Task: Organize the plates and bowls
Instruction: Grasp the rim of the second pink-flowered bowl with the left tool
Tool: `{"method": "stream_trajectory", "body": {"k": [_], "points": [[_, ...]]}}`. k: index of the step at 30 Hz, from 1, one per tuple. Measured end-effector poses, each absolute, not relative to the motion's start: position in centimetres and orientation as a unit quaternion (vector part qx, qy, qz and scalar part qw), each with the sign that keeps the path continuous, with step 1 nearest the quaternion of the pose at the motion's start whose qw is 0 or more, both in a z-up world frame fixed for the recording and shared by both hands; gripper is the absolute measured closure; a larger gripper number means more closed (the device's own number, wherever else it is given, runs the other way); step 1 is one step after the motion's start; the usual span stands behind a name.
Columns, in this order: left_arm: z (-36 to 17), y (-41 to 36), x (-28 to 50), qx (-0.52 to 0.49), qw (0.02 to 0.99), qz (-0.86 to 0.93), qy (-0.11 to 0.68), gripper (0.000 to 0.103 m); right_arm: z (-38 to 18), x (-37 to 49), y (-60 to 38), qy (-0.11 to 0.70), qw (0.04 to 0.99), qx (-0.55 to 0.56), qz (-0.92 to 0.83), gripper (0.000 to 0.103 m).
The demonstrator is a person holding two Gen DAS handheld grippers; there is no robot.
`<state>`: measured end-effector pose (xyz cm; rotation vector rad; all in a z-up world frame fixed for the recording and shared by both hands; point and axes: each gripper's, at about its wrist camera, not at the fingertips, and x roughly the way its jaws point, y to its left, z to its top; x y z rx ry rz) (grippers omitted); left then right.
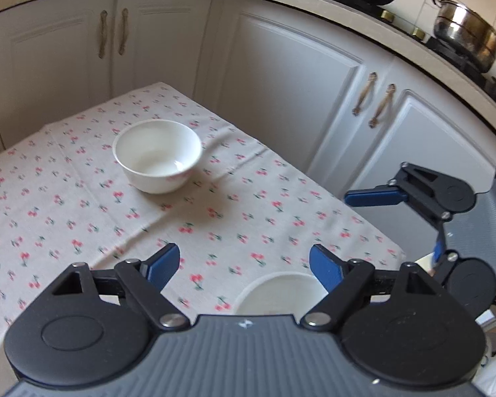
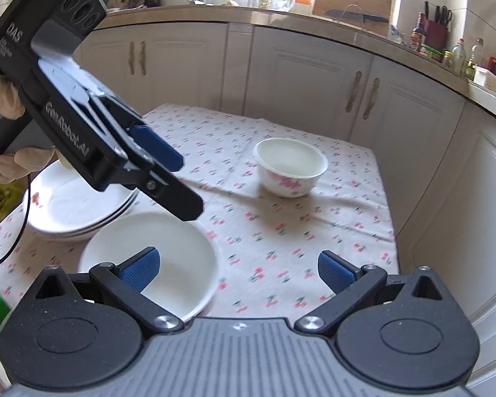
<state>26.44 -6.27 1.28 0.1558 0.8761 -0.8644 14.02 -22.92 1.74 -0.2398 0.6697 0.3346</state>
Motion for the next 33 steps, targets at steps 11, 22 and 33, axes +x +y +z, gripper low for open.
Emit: {"method": "stream_trajectory", "body": {"k": [11, 22, 33], "points": [[-0.1, -8.2, 33.6, 0.110, 0.844, -0.325, 0.411, 0.018, 0.6, 21.6, -25.5, 0.333, 0.923, -0.107, 0.163, 0.000], [-2.4, -11.0, 39.2, 0.115, 0.848, -0.302, 0.421, 0.018, -1.5, 28.3, -25.7, 0.337, 0.916, -0.106, 0.191, 0.000], [-4.3, -12.2, 42.2, 0.111, 0.839, -0.304, 0.437, 0.020, -3.8, 32.3, -23.9, 0.338, 0.907, -0.141, 0.207, 0.001]]}}
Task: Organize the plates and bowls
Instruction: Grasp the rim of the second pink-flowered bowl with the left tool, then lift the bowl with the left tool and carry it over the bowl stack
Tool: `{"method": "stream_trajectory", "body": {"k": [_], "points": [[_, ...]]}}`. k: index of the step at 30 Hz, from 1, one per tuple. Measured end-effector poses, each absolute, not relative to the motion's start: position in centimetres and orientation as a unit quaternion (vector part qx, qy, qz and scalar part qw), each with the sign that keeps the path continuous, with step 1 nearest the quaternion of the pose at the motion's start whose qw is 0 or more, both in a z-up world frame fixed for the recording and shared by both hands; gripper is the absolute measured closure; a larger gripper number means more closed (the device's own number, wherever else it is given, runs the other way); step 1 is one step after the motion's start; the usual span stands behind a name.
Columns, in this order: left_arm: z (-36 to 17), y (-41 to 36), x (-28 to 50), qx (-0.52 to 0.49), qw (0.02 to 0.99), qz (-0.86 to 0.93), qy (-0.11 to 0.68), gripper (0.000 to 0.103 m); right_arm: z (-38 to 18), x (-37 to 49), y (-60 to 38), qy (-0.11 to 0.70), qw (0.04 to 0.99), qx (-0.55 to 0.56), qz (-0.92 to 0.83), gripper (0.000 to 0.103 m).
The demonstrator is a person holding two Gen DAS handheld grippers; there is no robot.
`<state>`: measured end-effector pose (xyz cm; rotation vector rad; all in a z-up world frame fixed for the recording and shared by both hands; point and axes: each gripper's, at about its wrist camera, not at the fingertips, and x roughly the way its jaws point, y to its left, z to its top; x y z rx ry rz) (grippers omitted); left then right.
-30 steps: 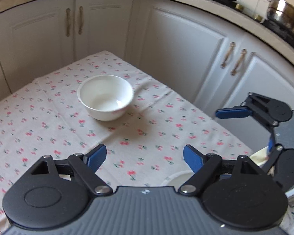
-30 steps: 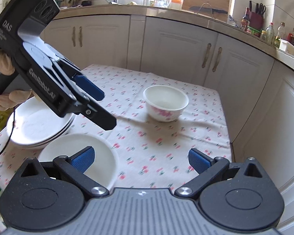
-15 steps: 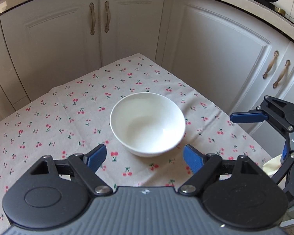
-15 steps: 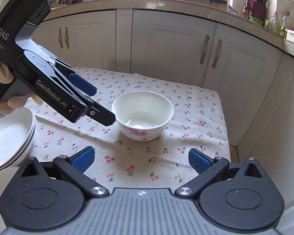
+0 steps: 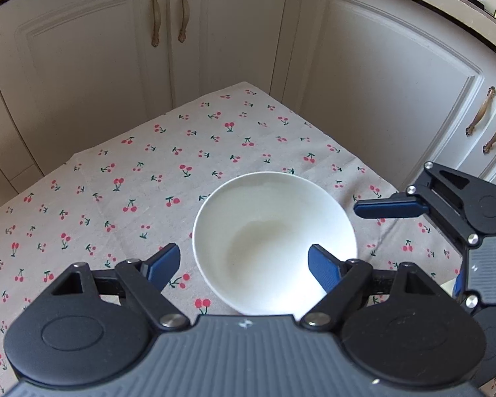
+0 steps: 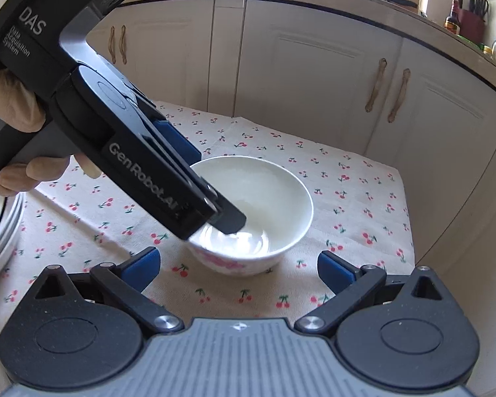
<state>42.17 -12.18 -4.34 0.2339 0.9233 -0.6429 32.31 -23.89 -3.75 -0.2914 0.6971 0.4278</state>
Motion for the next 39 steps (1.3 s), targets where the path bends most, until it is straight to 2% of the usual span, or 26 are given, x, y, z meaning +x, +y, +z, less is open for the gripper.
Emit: {"method": "stream_trajectory", "body": {"k": [5, 8, 23, 39], "points": [[-4.7, -12.3, 42.7, 0.111, 0.837, -0.310, 0.438, 0.027, -3.9, 33.1, -23.4, 0.333, 0.908, -0.150, 0.205, 0.009], [-4.8, -12.4, 42.9, 0.108, 0.833, -0.317, 0.441, 0.036, -4.0, 33.3, -23.3, 0.331, 0.909, -0.151, 0.203, 0.010], [-4.2, -12.0, 41.7, 0.111, 0.832, -0.322, 0.439, 0.036, -3.1, 32.5, -23.1, 0.331, 0.909, -0.147, 0.206, 0.011], [0.0, -10.7, 35.7, 0.113, 0.834, -0.335, 0.423, 0.036, 0.4, 26.9, -22.4, 0.314, 0.911, -0.164, 0.212, 0.011]]}}
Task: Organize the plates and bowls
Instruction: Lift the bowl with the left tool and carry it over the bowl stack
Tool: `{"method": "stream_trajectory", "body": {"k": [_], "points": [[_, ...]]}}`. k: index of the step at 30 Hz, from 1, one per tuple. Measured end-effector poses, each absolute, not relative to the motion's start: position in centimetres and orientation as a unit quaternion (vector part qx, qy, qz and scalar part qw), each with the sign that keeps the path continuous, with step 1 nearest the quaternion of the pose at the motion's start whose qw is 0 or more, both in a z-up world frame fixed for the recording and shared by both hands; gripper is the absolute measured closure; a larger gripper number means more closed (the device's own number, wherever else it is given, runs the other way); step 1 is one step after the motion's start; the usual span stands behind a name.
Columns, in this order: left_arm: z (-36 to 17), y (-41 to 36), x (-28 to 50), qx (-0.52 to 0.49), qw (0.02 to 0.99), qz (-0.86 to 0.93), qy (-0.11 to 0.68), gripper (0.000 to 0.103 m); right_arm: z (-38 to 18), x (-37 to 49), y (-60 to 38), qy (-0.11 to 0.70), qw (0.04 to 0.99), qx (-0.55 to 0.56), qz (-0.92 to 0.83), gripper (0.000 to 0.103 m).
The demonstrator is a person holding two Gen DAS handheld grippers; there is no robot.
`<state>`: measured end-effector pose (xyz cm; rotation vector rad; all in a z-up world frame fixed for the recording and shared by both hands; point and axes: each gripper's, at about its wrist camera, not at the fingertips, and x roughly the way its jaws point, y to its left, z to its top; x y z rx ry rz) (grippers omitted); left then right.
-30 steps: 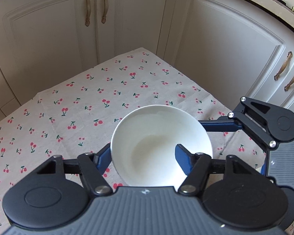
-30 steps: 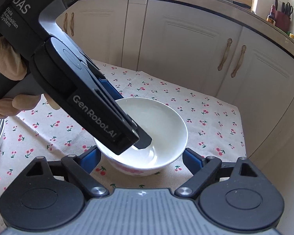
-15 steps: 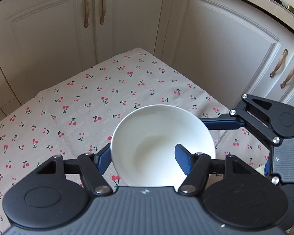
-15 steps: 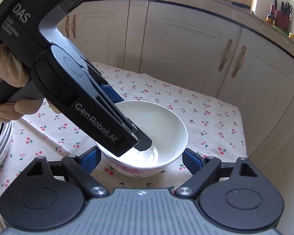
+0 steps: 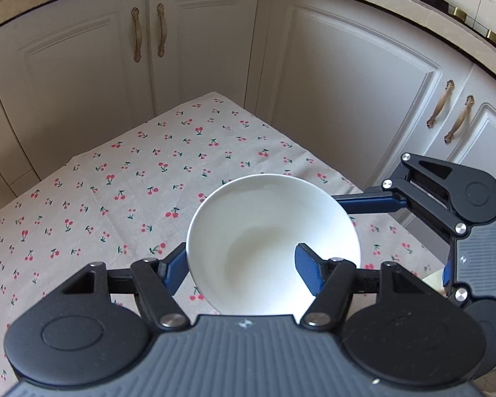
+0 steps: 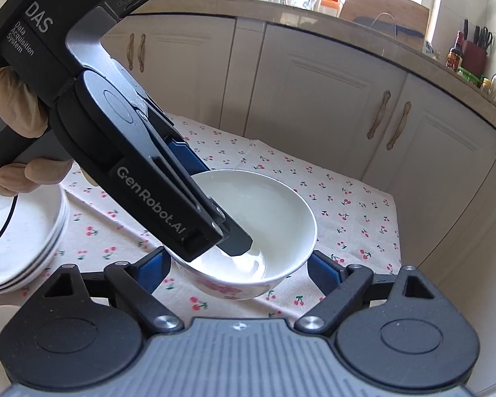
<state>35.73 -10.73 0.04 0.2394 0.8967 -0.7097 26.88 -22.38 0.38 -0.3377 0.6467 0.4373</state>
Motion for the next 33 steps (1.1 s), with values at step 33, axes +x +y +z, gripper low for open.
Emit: {"method": "stream_trajectory", "body": {"k": [33], "points": [[3.2, -7.5, 20.0, 0.124, 0.841, -0.340, 0.403, 0.035, 3.2, 12.4, -20.6, 0.303, 0.910, -0.154, 0.238, 0.011]]}}
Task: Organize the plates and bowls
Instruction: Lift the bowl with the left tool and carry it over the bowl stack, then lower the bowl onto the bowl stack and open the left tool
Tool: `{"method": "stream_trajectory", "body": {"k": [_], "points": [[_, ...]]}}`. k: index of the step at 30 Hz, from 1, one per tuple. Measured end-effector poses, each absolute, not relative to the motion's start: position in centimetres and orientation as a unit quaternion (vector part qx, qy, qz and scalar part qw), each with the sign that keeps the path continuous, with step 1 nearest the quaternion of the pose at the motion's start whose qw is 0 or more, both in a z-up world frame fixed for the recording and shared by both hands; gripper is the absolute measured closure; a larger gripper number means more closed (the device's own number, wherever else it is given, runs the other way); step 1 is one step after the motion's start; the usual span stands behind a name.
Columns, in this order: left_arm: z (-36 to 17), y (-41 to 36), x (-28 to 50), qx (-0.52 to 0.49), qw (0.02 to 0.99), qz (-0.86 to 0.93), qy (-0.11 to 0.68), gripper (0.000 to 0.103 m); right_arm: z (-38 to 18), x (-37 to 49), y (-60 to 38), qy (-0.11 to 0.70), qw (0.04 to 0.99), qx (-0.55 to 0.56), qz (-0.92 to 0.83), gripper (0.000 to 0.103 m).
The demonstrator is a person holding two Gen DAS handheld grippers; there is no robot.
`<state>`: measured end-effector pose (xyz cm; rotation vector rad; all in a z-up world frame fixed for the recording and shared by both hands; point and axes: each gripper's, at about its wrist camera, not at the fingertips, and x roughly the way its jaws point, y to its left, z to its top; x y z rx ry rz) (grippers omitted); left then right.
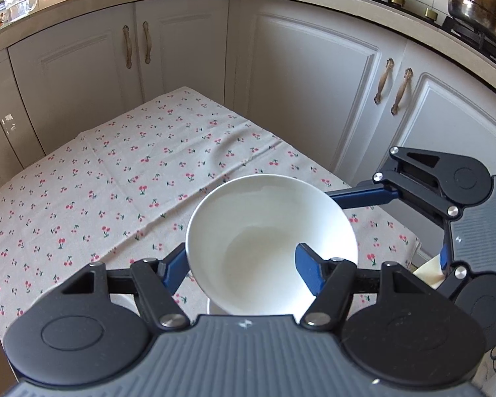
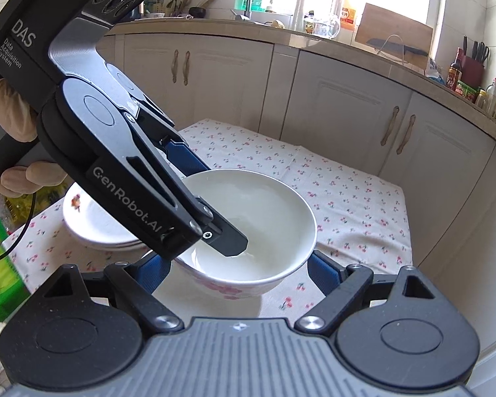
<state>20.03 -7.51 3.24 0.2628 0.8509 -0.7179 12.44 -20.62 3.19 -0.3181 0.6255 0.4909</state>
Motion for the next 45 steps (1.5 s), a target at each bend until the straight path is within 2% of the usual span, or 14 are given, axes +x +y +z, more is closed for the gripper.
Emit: {"method": "stream_trajectory", "body": {"k": [38, 43, 45], "points": [[0.4, -6.8, 18.3, 0.124, 0.832, -0.343, 0.418, 0.035, 0.0, 11.5, -20.1, 0.351, 0.890, -0.136, 0.256, 0.010], [0.2, -6.6, 18.2, 0.121, 0.831, -0.347, 0.418, 0.029, -0.1, 11.6, -20.2, 0.357, 0.888, -0.127, 0.260, 0.010], [0.3, -6.5, 18.1, 0.124, 0.836, -0.347, 0.407, 0.028, 0.0, 11.3, -20.3, 0.349, 0.891, -0.129, 0.258, 0.000]]}}
